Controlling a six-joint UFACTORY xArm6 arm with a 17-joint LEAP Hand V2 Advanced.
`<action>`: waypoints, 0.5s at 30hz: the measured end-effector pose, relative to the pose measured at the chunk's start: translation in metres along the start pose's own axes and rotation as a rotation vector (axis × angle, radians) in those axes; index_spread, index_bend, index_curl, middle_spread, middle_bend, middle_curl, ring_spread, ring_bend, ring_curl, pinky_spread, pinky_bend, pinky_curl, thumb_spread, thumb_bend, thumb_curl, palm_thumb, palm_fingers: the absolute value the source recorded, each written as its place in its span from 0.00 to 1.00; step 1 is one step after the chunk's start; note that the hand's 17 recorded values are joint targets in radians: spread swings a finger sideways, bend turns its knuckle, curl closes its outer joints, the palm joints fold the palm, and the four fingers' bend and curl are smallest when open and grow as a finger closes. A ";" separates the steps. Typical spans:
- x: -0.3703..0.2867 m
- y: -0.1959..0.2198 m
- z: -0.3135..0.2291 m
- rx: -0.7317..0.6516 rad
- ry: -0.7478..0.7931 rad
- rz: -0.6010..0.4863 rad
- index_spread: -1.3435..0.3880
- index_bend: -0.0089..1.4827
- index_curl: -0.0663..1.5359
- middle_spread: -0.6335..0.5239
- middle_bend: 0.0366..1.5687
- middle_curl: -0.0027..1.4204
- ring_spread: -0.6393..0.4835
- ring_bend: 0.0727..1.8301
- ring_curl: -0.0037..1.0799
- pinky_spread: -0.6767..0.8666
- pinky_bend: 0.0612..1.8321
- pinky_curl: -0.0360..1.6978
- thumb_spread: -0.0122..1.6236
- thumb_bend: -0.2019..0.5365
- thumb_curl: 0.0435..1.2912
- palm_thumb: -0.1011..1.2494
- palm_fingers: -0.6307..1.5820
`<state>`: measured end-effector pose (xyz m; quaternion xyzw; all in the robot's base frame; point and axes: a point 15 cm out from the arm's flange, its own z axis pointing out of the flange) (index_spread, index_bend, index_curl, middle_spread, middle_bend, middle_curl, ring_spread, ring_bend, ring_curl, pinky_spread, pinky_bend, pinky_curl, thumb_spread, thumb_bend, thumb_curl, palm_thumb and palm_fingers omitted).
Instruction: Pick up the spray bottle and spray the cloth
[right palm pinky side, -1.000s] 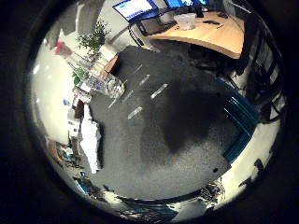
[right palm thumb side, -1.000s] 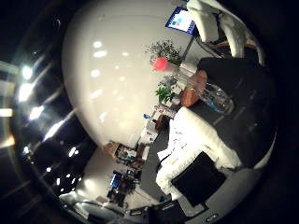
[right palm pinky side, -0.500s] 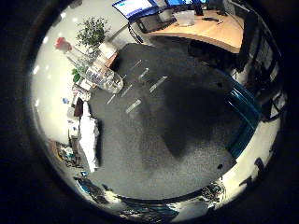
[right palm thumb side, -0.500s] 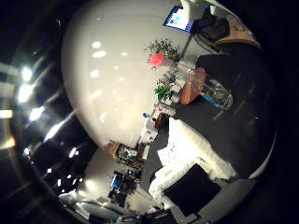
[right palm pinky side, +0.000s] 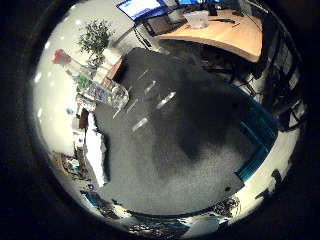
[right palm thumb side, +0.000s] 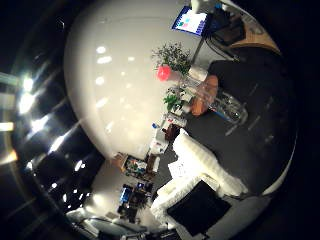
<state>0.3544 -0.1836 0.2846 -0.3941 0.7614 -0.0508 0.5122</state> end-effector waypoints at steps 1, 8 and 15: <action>0.001 -0.003 0.000 0.001 0.000 0.002 0.62 0.11 0.24 0.62 0.11 0.24 0.70 0.16 0.25 0.67 0.14 0.24 0.73 0.24 0.19 0.54 0.38; 0.003 -0.019 0.001 0.006 -0.004 -0.004 0.63 0.11 0.23 0.62 0.13 0.25 0.71 0.16 0.25 0.67 0.13 0.22 0.73 0.25 0.18 0.51 0.39; -0.001 -0.040 0.004 0.041 -0.008 -0.014 0.64 0.14 0.25 0.48 0.26 0.32 0.56 0.26 0.30 0.65 0.08 0.19 0.74 0.25 0.18 0.52 0.50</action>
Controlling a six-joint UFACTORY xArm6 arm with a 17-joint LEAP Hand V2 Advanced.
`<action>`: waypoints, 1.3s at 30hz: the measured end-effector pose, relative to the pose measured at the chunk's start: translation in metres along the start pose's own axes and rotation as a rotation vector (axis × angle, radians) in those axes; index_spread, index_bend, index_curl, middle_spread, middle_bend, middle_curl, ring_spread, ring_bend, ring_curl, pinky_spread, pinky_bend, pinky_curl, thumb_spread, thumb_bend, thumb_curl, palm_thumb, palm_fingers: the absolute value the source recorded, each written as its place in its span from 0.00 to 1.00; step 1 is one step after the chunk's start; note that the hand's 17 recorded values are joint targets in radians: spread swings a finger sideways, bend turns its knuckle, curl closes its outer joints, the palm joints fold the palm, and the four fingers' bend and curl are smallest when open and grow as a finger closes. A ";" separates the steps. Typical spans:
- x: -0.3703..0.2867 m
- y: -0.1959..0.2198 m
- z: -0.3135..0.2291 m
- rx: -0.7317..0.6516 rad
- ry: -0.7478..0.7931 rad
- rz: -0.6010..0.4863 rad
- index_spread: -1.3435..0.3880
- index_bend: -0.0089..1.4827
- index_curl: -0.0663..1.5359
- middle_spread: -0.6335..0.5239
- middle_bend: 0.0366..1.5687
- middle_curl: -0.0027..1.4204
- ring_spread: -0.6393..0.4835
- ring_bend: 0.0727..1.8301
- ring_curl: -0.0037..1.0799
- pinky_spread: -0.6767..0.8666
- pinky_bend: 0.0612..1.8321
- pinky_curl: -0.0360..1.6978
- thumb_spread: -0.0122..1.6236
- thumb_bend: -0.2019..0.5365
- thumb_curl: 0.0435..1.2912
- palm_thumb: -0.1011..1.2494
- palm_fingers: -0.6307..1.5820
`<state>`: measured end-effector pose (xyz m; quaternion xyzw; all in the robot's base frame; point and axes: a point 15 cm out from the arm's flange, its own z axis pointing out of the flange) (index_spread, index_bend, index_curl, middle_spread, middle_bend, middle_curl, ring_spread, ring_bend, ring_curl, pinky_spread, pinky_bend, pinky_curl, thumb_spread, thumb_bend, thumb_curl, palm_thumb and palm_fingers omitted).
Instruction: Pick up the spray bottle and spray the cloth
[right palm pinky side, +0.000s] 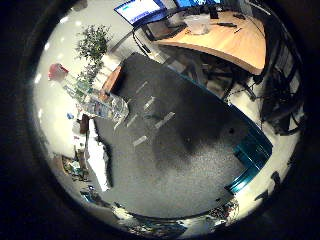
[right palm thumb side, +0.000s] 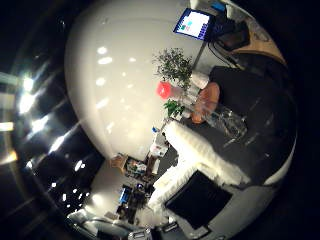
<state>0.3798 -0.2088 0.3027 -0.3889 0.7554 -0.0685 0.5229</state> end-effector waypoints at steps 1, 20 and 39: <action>-0.005 -0.005 0.004 0.003 -0.012 -0.006 0.63 0.14 0.25 0.46 0.26 0.33 0.54 0.27 0.31 0.63 0.08 0.19 0.74 0.26 0.18 0.52 0.51; -0.012 -0.025 0.036 0.013 -0.042 -0.070 0.51 0.30 0.51 0.23 0.46 0.64 0.27 0.55 0.63 0.17 0.45 0.35 0.83 0.27 0.15 0.65 0.65; -0.021 -0.018 0.048 0.003 -0.070 -0.114 0.47 0.58 0.75 0.19 0.69 0.84 0.24 0.75 0.90 0.19 0.64 0.69 0.94 0.30 0.14 0.77 0.50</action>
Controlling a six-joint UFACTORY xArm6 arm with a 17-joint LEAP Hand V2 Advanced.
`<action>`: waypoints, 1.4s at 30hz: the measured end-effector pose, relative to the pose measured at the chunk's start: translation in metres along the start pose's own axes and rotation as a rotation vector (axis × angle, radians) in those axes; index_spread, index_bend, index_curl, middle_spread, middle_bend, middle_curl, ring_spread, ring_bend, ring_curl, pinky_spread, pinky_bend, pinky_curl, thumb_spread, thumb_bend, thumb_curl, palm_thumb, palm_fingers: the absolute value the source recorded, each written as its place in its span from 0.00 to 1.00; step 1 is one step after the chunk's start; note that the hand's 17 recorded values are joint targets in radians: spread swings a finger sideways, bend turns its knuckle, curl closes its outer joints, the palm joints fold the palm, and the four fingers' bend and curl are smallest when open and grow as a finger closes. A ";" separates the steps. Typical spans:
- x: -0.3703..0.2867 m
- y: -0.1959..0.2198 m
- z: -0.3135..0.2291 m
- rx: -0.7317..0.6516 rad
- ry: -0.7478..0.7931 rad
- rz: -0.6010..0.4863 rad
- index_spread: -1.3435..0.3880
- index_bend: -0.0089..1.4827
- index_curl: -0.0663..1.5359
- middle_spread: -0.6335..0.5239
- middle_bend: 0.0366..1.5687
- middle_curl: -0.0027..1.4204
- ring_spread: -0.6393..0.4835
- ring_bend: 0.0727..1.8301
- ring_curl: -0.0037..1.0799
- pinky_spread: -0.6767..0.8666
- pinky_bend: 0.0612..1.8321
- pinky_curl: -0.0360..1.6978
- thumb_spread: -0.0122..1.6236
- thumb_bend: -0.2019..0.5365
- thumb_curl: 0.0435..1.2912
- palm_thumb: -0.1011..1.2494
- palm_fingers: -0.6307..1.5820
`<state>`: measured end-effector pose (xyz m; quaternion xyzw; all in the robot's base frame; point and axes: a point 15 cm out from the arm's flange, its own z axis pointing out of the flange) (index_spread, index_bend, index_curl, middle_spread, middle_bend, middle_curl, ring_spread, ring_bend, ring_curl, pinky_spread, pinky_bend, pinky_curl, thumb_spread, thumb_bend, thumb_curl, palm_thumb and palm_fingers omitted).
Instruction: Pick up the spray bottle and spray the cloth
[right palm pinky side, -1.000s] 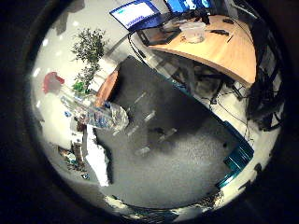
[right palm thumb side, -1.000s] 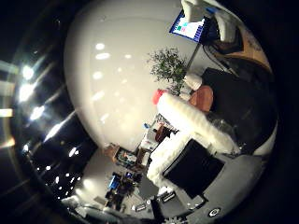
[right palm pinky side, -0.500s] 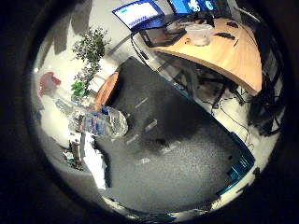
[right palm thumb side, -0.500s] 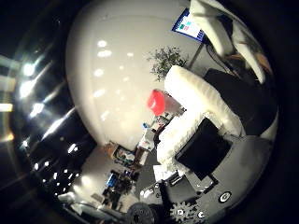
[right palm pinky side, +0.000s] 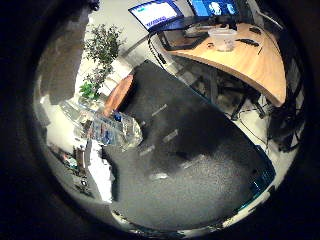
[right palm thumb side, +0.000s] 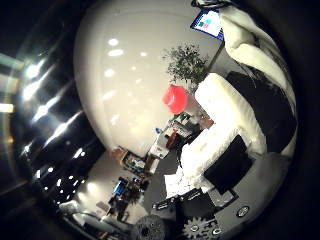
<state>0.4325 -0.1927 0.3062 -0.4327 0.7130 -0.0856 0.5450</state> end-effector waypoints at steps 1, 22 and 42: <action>0.000 0.000 0.000 0.000 0.000 0.000 0.47 0.58 0.75 0.20 0.69 0.84 0.24 0.75 0.90 0.19 0.64 0.69 0.94 0.29 0.14 0.77 0.49; 0.000 0.001 0.008 -0.025 -0.002 0.002 0.59 0.21 0.50 0.40 0.35 0.56 0.40 0.55 0.61 0.32 0.34 0.54 0.74 0.25 0.18 0.66 0.34; -0.012 -0.007 0.026 -0.051 -0.028 -0.011 0.63 0.14 0.36 0.53 0.17 0.36 0.52 0.32 0.42 0.60 0.20 0.38 0.71 0.25 0.20 0.64 0.40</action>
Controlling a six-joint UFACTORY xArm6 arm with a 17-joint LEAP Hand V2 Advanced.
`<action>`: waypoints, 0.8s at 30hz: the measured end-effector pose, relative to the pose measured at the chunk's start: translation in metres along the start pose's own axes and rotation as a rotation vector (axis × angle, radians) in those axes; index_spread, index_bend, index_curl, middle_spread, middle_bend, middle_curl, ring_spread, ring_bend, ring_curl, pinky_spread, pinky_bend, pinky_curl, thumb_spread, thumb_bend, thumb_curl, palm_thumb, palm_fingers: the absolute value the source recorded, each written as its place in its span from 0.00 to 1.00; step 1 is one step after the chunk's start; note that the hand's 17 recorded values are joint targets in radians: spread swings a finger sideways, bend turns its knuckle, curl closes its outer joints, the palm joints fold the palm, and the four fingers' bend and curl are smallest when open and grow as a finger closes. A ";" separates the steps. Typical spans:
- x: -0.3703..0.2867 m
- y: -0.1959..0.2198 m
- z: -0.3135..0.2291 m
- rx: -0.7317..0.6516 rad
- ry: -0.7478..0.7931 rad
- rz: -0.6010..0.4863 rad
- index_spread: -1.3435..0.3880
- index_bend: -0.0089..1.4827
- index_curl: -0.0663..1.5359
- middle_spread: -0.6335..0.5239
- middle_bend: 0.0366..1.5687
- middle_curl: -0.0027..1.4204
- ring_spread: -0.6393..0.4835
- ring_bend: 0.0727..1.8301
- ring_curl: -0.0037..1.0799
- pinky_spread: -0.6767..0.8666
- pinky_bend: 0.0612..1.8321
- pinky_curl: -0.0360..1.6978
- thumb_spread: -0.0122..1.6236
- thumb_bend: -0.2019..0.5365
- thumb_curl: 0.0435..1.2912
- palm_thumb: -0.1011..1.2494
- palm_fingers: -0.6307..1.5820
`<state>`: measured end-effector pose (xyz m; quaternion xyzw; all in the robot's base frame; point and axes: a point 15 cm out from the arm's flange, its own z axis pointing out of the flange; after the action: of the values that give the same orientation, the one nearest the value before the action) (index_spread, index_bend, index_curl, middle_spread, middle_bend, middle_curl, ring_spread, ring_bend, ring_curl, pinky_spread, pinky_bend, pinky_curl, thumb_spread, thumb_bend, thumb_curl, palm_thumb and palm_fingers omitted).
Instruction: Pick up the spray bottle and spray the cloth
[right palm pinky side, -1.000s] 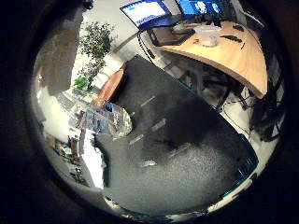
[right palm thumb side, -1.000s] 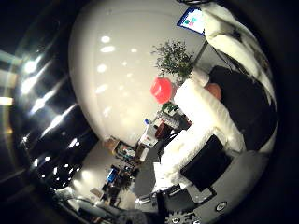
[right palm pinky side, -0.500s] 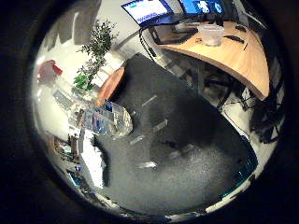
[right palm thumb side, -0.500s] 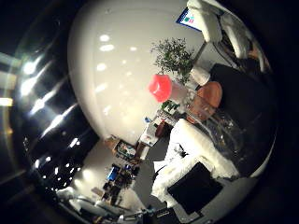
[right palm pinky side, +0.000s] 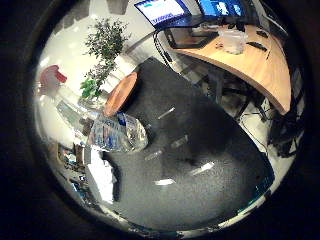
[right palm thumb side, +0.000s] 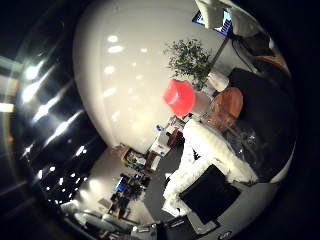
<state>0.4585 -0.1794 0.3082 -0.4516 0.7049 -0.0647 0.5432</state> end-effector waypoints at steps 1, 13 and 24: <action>0.001 0.000 0.000 0.001 0.001 0.001 0.63 0.13 0.35 0.54 0.16 0.35 0.53 0.31 0.41 0.61 0.20 0.37 0.71 0.25 0.20 0.64 0.40; -0.006 0.001 0.016 -0.025 -0.011 0.021 0.65 0.11 0.28 0.61 0.11 0.30 0.62 0.23 0.34 0.65 0.21 0.31 0.71 0.25 0.20 0.62 0.36; -0.003 0.003 0.042 -0.057 -0.010 0.023 0.65 0.11 0.23 0.64 0.11 0.27 0.68 0.21 0.30 0.67 0.22 0.25 0.72 0.25 0.19 0.62 0.34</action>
<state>0.4909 -0.1588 0.2914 -0.4589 0.7089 -0.0362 0.5343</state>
